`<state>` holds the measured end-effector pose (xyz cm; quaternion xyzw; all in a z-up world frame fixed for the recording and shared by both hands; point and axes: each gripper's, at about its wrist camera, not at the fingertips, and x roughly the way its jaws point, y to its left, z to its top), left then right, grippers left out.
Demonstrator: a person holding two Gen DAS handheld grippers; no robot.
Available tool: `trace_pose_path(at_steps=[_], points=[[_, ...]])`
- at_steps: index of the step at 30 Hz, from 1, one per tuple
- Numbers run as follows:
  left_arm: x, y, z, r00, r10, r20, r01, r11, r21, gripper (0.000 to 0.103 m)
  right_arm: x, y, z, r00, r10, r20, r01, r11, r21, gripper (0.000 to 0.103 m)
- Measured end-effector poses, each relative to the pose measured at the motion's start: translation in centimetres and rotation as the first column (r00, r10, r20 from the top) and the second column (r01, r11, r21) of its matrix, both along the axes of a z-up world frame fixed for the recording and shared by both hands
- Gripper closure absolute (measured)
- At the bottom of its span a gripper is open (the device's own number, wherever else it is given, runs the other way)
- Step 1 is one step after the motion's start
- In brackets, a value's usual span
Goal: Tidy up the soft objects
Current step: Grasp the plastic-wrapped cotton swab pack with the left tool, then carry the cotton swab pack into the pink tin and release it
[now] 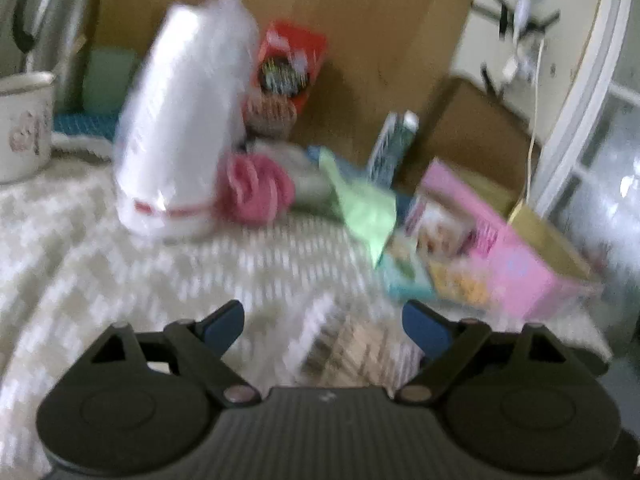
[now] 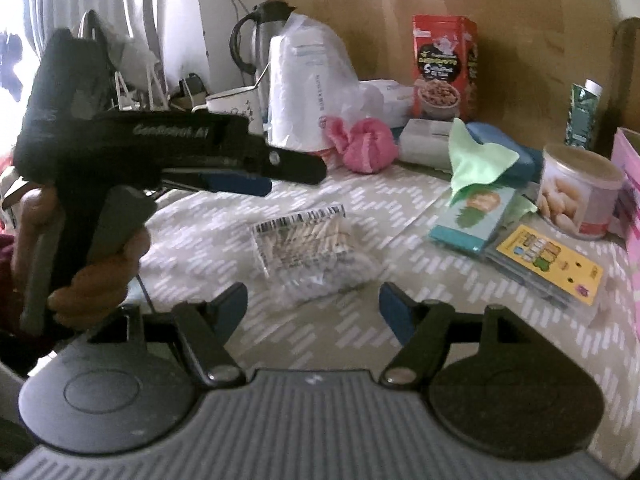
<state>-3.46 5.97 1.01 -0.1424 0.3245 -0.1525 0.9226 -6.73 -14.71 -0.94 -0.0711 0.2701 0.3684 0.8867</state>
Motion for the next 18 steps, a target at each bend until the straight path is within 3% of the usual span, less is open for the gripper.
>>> trace_pose_path(at_steps=[1,2,3,7,12,18], points=[[0.0,-0.4,-0.3,1.000,-0.001,0.003,0.001,1.000,0.016,0.015,0.1,0.3,0.0,1.000,-0.002,0.010,0.002,1.000,-0.012,0.029],[-0.2,-0.9,-0.2,1.000,-0.010,0.013,0.009,0.999,0.039,0.024,0.2,0.7,-0.2,1.000,-0.002,0.019,0.002,1.000,-0.025,0.029],[-0.3,-1.2,-0.2,0.999,-0.044,0.008,0.043,0.998,0.036,0.029,0.2,0.8,-0.3,1.000,-0.003,0.022,0.004,0.999,-0.036,0.037],[-0.7,-2.5,-0.1,0.998,-0.064,0.019,0.063,0.996,0.061,0.031,0.2,0.5,-0.4,0.999,-0.035,0.040,0.036,0.999,-0.032,0.053],[-0.5,-3.6,1.1,0.995,-0.090,0.032,0.089,0.995,0.033,0.033,-0.5,-0.9,0.1,0.995,-0.074,0.062,0.073,0.997,0.013,0.054],[0.8,-7.6,3.8,0.982,-0.159,0.101,0.152,0.985,0.076,0.033,-1.4,-3.5,1.4,0.976,-0.149,0.159,0.142,0.988,0.053,0.054]])
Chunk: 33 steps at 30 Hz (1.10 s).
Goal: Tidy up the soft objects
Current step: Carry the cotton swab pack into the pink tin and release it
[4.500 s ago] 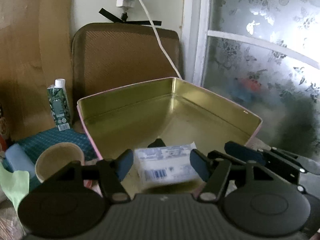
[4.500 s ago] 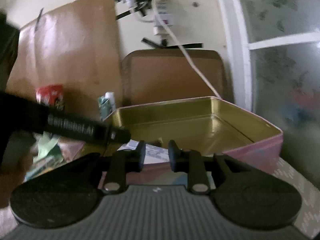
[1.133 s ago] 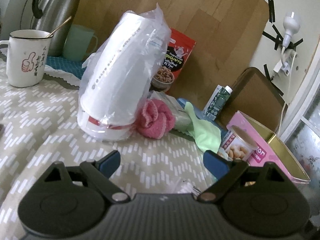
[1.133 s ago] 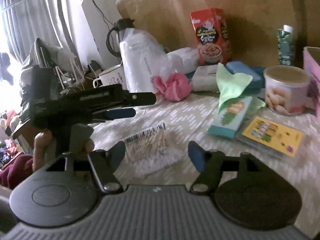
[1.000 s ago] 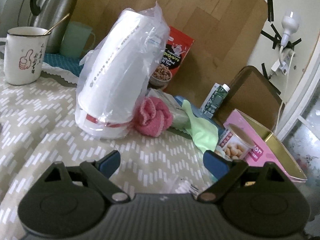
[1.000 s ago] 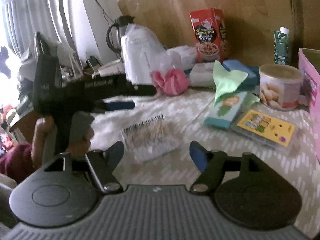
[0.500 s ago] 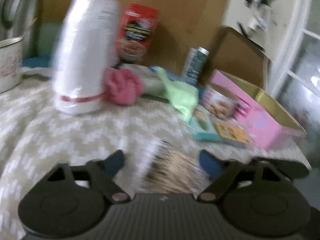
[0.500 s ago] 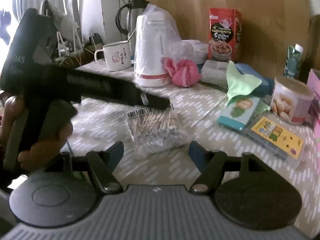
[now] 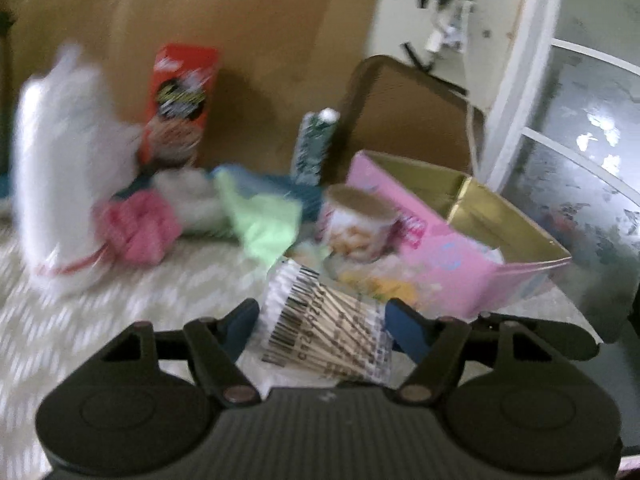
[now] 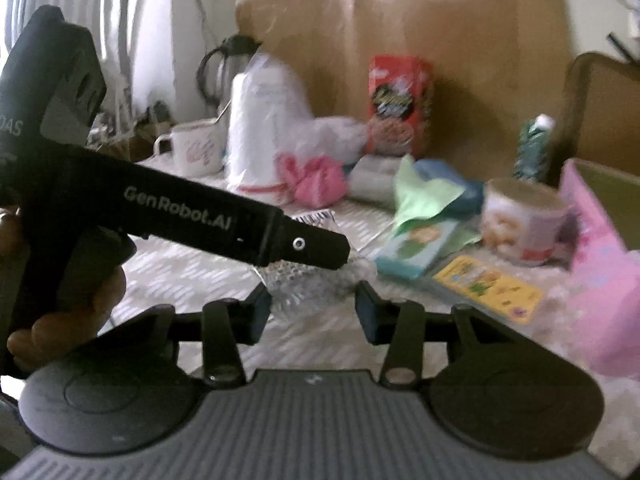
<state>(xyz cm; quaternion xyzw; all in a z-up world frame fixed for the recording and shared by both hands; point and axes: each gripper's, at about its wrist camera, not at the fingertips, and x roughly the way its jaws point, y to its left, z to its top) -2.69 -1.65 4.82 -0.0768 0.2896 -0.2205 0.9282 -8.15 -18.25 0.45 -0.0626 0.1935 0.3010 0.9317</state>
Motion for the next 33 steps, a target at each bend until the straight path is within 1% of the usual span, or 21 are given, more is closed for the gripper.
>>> trace_pose_path(at_steps=[5,10,12,16,20,21,23,25,26,28,29,31,33], points=[[1.7,-5.1,2.5,0.994,-0.087,0.068,0.086,0.996,0.028,0.033,-0.1,-3.8,1.7,0.991,-0.098,0.086,0.095,0.995,0.039,0.054],[3.3,-11.0,4.3,0.974,-0.192,0.122,0.186,0.981,0.058,0.033,-0.2,-8.2,3.0,0.964,-0.219,0.153,0.211,0.975,0.067,0.054],[4.0,-13.6,4.7,0.963,-0.234,0.132,0.227,0.972,0.065,0.032,-0.2,-10.0,3.3,0.948,-0.268,0.171,0.258,0.963,0.076,0.054],[5.1,-17.8,4.7,0.947,-0.289,0.139,0.280,0.957,0.080,0.032,0.0,-13.4,3.5,0.914,-0.356,0.192,0.346,0.934,0.085,0.054],[6.6,-21.7,4.2,0.941,-0.315,0.127,0.303,0.947,0.104,0.032,1.2,-16.0,3.2,0.885,-0.427,0.188,0.417,0.904,0.090,0.054],[7.0,-22.4,3.9,0.941,-0.316,0.118,0.303,0.946,0.113,0.028,1.5,-16.5,3.0,0.874,-0.447,0.190,0.438,0.895,0.086,0.054],[7.4,-23.9,3.2,0.943,-0.320,0.095,0.306,0.942,0.135,0.027,2.5,-17.5,2.6,0.838,-0.505,0.208,0.504,0.861,0.061,0.054],[7.4,-24.4,2.6,0.943,-0.322,0.086,0.308,0.940,0.143,0.026,3.5,-18.5,2.0,0.779,-0.587,0.223,0.597,0.802,0.025,0.053],[7.2,-24.4,2.4,0.943,-0.320,0.089,0.306,0.941,0.146,0.026,4.1,-19.2,1.8,0.764,-0.613,0.204,0.622,0.783,0.022,0.050],[6.8,-24.0,2.3,0.943,-0.320,0.095,0.304,0.941,0.150,0.025,4.5,-20.7,1.5,0.759,-0.635,0.145,0.633,0.772,0.064,0.051],[6.7,-23.7,2.3,0.944,-0.315,0.100,0.299,0.942,0.151,0.024,4.3,-21.1,1.4,0.754,-0.644,0.133,0.639,0.765,0.083,0.051],[6.6,-23.0,2.4,0.949,-0.297,0.102,0.281,0.948,0.146,0.024,3.8,-21.0,1.3,0.743,-0.653,0.144,0.646,0.757,0.097,0.049],[6.5,-22.1,2.9,0.953,-0.283,0.106,0.270,0.955,0.122,0.024,3.5,-20.7,1.5,0.745,-0.651,0.145,0.641,0.759,0.115,0.049]])
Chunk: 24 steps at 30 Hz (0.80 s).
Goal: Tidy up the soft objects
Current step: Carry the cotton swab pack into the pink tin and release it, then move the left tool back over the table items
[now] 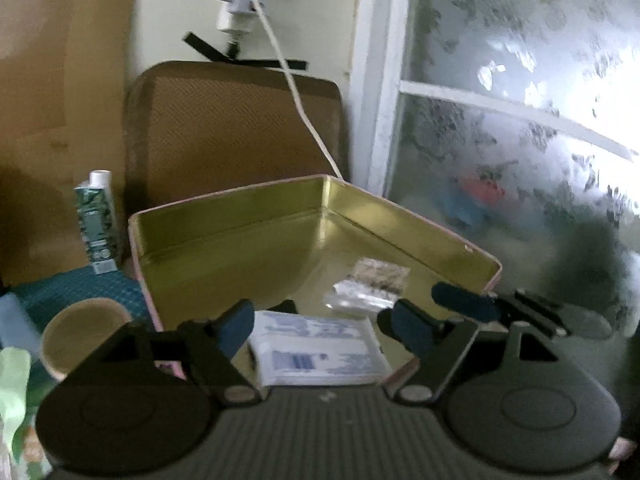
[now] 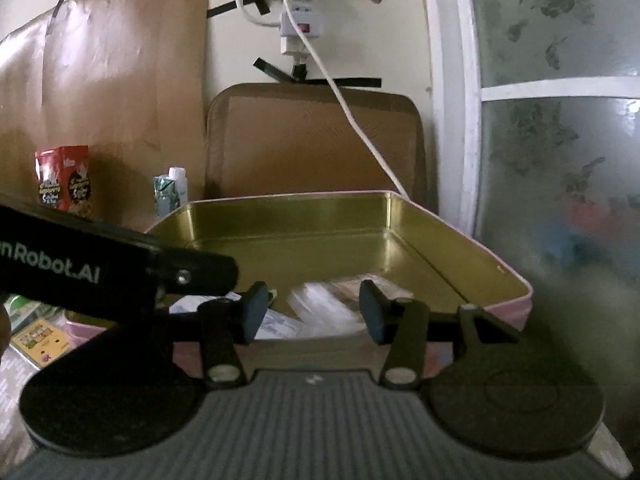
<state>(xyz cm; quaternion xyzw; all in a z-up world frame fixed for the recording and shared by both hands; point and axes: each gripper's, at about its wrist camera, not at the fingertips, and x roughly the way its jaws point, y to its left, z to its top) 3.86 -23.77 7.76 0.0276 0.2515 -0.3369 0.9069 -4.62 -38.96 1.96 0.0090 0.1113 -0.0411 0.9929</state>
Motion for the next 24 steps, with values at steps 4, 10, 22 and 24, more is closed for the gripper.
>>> trace_pose_path(at_steps=[4,10,22,24], points=[[-1.0,3.1,1.2,0.999,0.037,0.030,-0.036,0.998,-0.049,0.024,-1.2,1.8,0.3,0.999,0.028,0.036,-0.028,1.000,0.001,0.045],[-3.3,9.2,1.4,0.991,0.116,0.060,-0.111,0.991,-0.080,0.024,-2.4,4.9,1.3,0.992,0.095,0.077,-0.096,0.995,-0.002,0.045],[-5.9,22.7,-4.5,0.901,0.434,0.034,-0.435,0.899,0.059,0.015,-2.5,13.8,0.9,0.949,0.314,0.031,-0.314,0.950,-0.009,0.045],[-5.8,24.0,-5.5,0.873,0.485,0.038,-0.487,0.866,0.112,0.016,-2.2,15.4,0.6,0.936,0.353,-0.001,-0.353,0.936,-0.020,0.045]])
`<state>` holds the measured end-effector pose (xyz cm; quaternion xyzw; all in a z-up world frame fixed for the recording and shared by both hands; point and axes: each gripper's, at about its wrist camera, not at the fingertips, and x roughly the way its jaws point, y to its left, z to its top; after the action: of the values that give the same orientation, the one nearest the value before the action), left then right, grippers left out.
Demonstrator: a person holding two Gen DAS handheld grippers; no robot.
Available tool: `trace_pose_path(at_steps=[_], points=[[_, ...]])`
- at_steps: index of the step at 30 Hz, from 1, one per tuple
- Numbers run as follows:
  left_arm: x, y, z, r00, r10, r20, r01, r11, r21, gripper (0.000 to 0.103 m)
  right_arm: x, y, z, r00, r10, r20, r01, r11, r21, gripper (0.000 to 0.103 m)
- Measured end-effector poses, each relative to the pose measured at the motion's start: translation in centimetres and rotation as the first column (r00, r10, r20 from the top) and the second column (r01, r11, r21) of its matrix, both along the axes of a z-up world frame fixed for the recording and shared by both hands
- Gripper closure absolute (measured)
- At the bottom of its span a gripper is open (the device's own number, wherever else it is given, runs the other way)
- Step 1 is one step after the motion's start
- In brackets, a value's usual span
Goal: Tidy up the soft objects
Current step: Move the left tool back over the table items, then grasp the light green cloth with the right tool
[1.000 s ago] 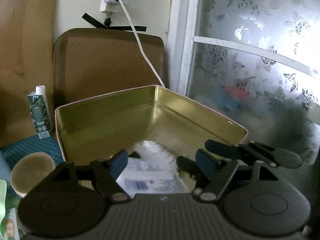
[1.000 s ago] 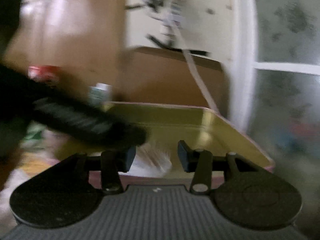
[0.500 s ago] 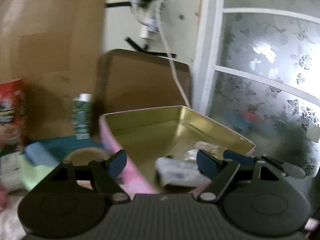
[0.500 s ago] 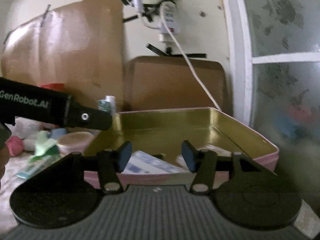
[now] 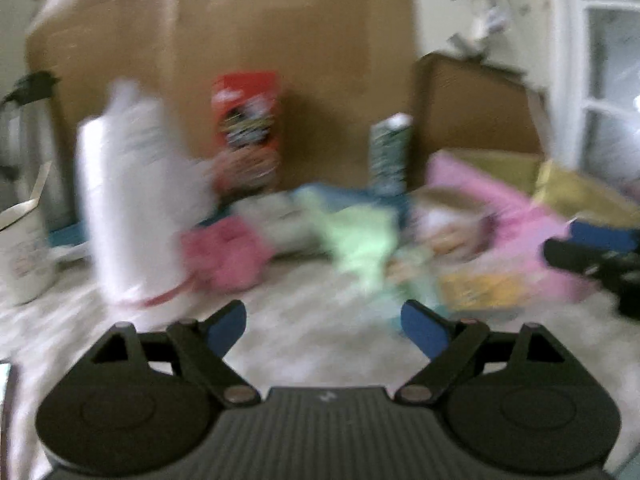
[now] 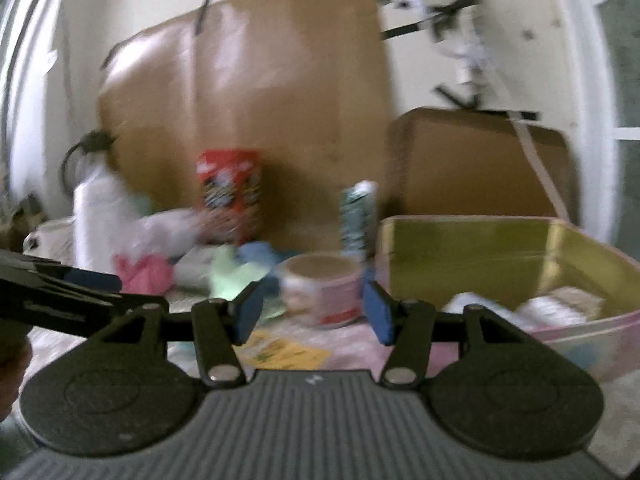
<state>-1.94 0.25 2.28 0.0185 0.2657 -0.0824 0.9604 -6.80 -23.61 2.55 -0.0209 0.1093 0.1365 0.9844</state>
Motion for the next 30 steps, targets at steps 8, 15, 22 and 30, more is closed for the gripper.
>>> trace_pose_path(at_steps=[8,15,22,30], points=[[-0.1,4.1,-0.9,0.997,0.072,-0.027,-0.075,0.991,-0.114,0.016,1.7,4.3,-0.3,0.991,0.106,-0.077,-0.109,0.993,-0.041,0.046],[-0.9,5.4,-0.8,0.997,0.077,0.012,-0.073,0.977,-0.198,0.015,4.9,7.1,0.0,0.979,0.166,-0.119,-0.174,0.983,-0.059,0.045],[-0.2,5.8,-0.9,0.997,0.079,0.004,-0.076,0.967,-0.244,0.015,11.8,9.5,-1.5,0.969,0.101,-0.225,-0.136,0.980,-0.146,0.045],[-0.4,5.9,-1.0,0.996,0.084,0.018,-0.077,0.965,-0.252,0.013,15.2,9.5,-1.8,0.949,0.083,-0.305,-0.124,0.985,-0.118,0.094]])
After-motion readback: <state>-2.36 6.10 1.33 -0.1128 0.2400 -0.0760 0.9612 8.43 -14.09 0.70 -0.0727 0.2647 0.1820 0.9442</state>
